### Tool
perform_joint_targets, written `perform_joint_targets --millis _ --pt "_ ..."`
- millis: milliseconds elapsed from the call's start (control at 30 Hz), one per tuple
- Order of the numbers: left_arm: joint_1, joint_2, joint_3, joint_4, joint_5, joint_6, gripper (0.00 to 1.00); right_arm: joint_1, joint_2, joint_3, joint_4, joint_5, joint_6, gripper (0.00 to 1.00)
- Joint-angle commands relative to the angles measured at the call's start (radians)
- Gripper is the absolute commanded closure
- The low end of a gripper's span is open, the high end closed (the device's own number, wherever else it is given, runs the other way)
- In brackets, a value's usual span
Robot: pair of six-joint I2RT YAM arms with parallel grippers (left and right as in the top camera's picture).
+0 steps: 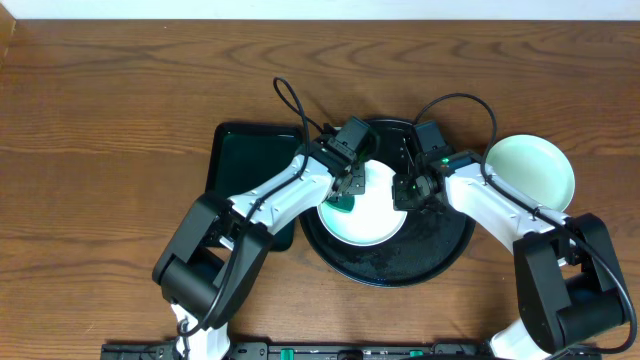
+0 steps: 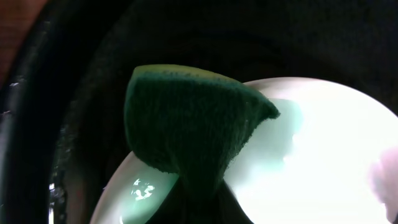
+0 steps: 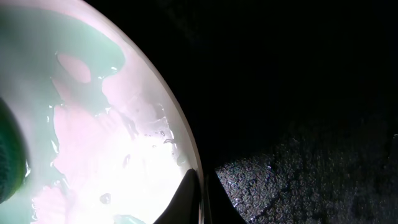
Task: Clean dirty plates on tray and stack at the side
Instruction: 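Scrub the white plate's green mark with the sponge, left gripper, then wipe the sponge across the white plate's lower area, left gripper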
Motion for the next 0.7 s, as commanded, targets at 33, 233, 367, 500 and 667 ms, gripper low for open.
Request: perform_joint_targets --millis 33,233,367,500,667 --pt "0.001 0.076 -0.010 -0.010 0.190 0.023 0.93 0.008 0.009 -0.014 0.005 -0.028 0.006 0.99" --pt "0.001 0.076 -0.010 -0.008 0.232 0.024 0.93 0.008 0.009 -0.014 0.004 -0.028 0.006 0.99" --pt "0.001 0.076 -0.010 -0.006 0.232 0.024 0.93 0.008 0.009 -0.014 0.004 -0.027 0.006 0.99" --pt "-0.003 0.076 -0.014 -0.014 0.232 0.024 0.92 0.008 0.009 -0.014 0.004 -0.027 0.006 0.99" --pt "-0.039 0.076 -0.017 -0.025 0.233 0.024 0.93 0.008 0.009 -0.014 0.005 -0.028 0.006 0.99"
